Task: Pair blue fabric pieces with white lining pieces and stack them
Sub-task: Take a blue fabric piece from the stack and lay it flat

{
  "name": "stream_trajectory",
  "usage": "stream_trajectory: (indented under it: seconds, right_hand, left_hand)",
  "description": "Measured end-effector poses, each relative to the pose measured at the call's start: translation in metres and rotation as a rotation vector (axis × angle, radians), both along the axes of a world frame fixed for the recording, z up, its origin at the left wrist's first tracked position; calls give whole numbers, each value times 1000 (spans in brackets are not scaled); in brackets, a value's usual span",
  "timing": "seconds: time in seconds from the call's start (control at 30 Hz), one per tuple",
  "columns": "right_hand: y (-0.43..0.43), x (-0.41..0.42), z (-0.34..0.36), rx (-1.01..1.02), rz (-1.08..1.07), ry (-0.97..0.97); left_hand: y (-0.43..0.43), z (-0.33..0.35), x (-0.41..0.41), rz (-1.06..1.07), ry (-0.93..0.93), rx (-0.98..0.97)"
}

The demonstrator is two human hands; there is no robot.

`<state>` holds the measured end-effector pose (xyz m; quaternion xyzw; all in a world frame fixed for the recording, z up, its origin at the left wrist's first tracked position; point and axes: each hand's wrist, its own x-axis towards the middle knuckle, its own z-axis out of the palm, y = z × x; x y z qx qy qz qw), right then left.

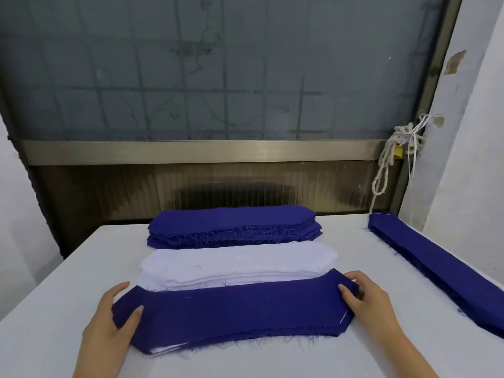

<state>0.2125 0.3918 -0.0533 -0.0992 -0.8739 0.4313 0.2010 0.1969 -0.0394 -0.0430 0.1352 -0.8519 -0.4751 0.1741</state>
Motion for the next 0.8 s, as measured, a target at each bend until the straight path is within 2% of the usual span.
stream_trajectory:
  seconds: [0.17,0.63,0.8]
  right_hand:
    - [-1,1,-1,30,-28,-11]
    - [1,-2,-7,53,-80,-9]
    - [-1,-1,-5,86,-107,-21]
  left_hand:
    - [-7,-6,6,1,116,-54]
    - [-12,-14,1,-26,106,-105]
    - [-18,-20,-2,36,100,-105]
